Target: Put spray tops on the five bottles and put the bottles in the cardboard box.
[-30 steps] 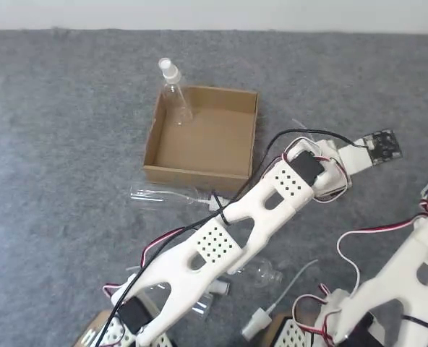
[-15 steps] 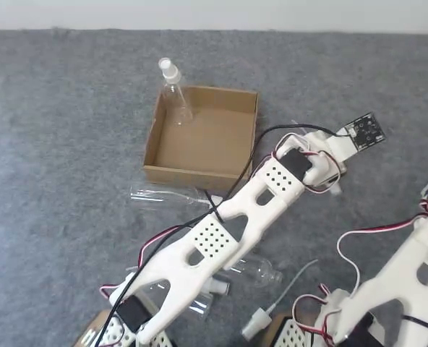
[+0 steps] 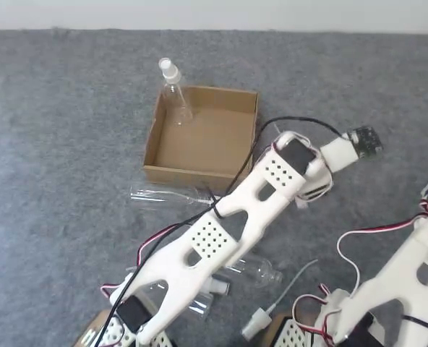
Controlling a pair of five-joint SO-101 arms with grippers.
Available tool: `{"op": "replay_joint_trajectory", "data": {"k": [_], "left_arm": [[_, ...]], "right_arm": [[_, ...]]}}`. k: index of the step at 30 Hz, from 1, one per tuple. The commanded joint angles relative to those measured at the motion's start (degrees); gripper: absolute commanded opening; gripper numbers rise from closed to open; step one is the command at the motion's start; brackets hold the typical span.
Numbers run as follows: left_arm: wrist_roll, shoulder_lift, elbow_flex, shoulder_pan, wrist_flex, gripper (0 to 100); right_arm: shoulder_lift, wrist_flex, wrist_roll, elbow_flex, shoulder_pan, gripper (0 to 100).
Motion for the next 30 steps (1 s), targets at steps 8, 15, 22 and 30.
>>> {"op": "replay_joint_trajectory", "data": {"k": [8, 15, 22, 30], "left_arm": [[17.93, -12.22, -1.80, -7.03, 2.46, 28], [26.20, -10.81, 6.46, -7.30, 2.37, 29], [30.15, -7.30, 8.57, -7.30, 2.11, 29], [29.80, -2.73, 8.48, -5.27, 0.18, 24]], "right_arm": [[-3.03, -1.10, 0.62, -1.14, -0.75, 8.1], [-3.03, -1.10, 0.62, -1.14, -0.84, 8.2], [-3.03, -1.10, 0.53, -1.14, -0.84, 8.2], [-3.03, -1.10, 0.53, -1.14, -0.84, 8.2]]}}
